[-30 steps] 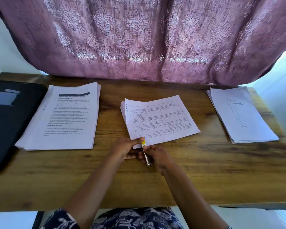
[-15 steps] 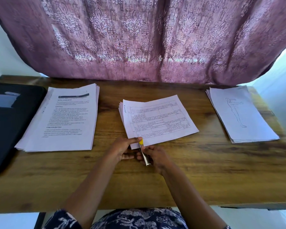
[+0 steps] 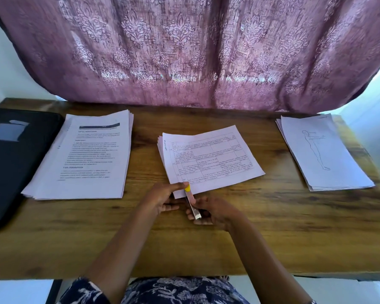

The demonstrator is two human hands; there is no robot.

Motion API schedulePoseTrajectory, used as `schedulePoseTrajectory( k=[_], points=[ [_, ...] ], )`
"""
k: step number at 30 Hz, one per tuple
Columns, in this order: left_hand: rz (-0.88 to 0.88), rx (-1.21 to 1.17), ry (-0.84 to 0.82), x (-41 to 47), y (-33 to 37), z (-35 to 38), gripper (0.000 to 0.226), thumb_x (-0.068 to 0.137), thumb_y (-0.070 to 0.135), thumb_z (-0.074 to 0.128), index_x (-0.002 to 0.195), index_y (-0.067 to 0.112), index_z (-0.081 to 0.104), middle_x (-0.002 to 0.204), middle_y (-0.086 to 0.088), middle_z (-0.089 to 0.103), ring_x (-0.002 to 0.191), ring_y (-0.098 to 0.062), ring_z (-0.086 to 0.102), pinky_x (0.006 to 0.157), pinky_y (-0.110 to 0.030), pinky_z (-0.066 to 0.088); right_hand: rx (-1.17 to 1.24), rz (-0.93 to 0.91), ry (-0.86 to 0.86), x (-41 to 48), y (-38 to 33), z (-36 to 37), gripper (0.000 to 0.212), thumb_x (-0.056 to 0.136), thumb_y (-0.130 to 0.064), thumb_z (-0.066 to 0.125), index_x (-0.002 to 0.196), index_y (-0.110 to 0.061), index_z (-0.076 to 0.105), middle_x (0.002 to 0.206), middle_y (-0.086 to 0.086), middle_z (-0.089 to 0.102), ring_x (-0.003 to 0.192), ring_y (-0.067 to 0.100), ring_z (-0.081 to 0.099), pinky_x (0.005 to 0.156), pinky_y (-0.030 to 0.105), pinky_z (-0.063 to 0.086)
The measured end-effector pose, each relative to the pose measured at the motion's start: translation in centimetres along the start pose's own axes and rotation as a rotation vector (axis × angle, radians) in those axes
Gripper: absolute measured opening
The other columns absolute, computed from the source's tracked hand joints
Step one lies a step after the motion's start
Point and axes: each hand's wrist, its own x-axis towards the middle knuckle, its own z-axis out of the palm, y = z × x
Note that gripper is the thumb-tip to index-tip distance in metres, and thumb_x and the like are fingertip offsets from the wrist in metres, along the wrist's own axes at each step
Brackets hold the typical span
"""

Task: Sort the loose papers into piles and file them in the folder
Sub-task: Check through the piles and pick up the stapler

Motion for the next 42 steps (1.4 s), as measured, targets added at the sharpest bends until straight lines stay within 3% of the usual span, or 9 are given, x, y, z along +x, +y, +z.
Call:
schedulePoseTrajectory(
  k=[11, 16, 28, 34, 39, 42],
  points=[
    [0.012, 0.028, 0.030, 0.0, 0.1, 0.4, 0.046, 0.072, 0.031, 0.082, 0.112, 0.015, 0.066, 0.106, -0.006, 0.071, 0.098, -0.023, 0.066, 0.064, -0.032, 0.056, -0.107, 0.029, -0.113, 0.0, -0.8, -1.6, 0.014, 0.096, -0.019, 0.056, 0.095, -0.007, 0.064, 0.091, 0.010, 0.072, 0.080, 0.017, 0.070, 0.070, 0.026, 0.057],
    [-0.002, 0.014, 0.044, 0.0, 0.3, 0.4, 0.045, 0.073, 0.031, 0.082, 0.110, 0.013, 0.066, 0.101, -0.006, 0.072, 0.089, -0.020, 0.070, 0.064, -0.031, 0.056, -0.169, 0.100, -0.203, 0.2, -1.3, -2.3, 0.012, 0.092, -0.015, 0.061, 0.096, -0.003, 0.064, 0.086, 0.009, 0.073, 0.075, 0.015, 0.072, 0.066, 0.023, 0.058],
    [0.045, -0.014, 0.081, 0.2, -0.2, 0.7, 0.022, 0.076, 0.020, 0.079, 0.094, 0.011, 0.070, 0.080, -0.004, 0.075, 0.073, -0.018, 0.071, 0.062, -0.028, 0.053, -0.214, 0.023, -0.208, 0.3, -0.4, -1.7, 0.017, 0.093, -0.021, 0.060, 0.090, -0.004, 0.064, 0.078, 0.004, 0.073, 0.069, 0.011, 0.071, 0.065, 0.021, 0.057],
    [0.004, 0.001, 0.037, 0.2, 0.5, 0.5, 0.039, 0.073, 0.033, 0.081, 0.104, 0.015, 0.069, 0.097, -0.004, 0.074, 0.092, -0.021, 0.070, 0.068, -0.032, 0.056, -0.177, 0.020, -0.176, 0.3, -0.8, -1.6, 0.013, 0.093, -0.020, 0.060, 0.088, -0.009, 0.064, 0.083, 0.007, 0.073, 0.074, 0.013, 0.071, 0.070, 0.025, 0.057],
    [-0.034, -0.026, 0.001, -0.2, 1.0, 0.2, 0.038, 0.082, 0.046, 0.070, 0.108, 0.018, 0.065, 0.099, -0.007, 0.073, 0.085, -0.019, 0.071, 0.064, -0.033, 0.057, -0.131, 0.048, -0.172, 0.1, -1.0, -1.9, 0.017, 0.091, -0.025, 0.062, 0.086, -0.008, 0.060, 0.085, 0.009, 0.073, 0.076, 0.015, 0.072, 0.071, 0.027, 0.058],
    [-0.062, -0.054, 0.003, 0.1, 1.0, -0.1, 0.032, 0.090, 0.034, 0.065, 0.114, 0.013, 0.063, 0.093, -0.004, 0.073, 0.080, -0.017, 0.071, 0.059, -0.033, 0.058, -0.140, 0.054, -0.157, -0.2, -0.8, -2.1, 0.018, 0.090, -0.024, 0.063, 0.093, -0.006, 0.059, 0.087, 0.010, 0.073, 0.075, 0.015, 0.072, 0.067, 0.026, 0.058]
  ],
)
